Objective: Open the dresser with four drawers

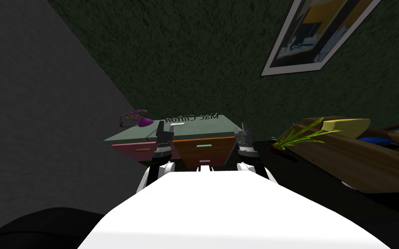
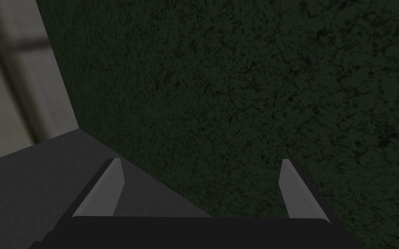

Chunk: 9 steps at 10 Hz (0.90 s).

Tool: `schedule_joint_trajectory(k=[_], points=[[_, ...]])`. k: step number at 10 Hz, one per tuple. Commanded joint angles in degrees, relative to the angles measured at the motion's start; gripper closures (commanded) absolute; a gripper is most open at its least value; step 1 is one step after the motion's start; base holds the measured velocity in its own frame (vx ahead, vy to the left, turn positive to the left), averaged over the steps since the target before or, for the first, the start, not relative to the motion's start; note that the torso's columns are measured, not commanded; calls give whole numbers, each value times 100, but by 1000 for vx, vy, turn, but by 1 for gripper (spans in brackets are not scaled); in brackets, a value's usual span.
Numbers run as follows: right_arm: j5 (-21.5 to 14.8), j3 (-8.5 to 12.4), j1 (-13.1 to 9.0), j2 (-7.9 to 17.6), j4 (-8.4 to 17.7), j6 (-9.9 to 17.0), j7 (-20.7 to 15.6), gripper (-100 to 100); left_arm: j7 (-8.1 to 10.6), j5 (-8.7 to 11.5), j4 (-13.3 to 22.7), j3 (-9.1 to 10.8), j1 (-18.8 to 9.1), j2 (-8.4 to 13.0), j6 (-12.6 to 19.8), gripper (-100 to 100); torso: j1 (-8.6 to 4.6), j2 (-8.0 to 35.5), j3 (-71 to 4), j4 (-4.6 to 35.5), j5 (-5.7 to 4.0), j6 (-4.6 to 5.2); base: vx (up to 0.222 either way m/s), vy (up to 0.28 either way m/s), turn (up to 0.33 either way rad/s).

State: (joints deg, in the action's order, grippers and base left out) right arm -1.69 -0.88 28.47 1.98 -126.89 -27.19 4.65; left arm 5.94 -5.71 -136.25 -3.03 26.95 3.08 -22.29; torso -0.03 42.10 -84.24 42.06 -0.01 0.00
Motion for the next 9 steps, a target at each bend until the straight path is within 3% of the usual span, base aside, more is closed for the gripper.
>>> schedule_joint_trajectory(k=[1, 5, 9], points=[[0, 0, 0, 0, 0, 0, 0, 0, -18, 3, 248, -4, -40, 267, -47, -100, -2, 14, -26, 16, -1, 0, -10, -35, 1], [0, 0, 0, 0, 0, 0, 0, 0, -51, 18, 827, -3, -138, 507, -144, -100, 3, 19, -32, 23, 1, 0, -11, -43, 0], [0, 0, 0, 0, 0, 0, 0, 0, -79, 31, 1330, -2, -224, 568, -229, -100, 1, 19, -32, 23, 0, 0, -12, -54, 1]])
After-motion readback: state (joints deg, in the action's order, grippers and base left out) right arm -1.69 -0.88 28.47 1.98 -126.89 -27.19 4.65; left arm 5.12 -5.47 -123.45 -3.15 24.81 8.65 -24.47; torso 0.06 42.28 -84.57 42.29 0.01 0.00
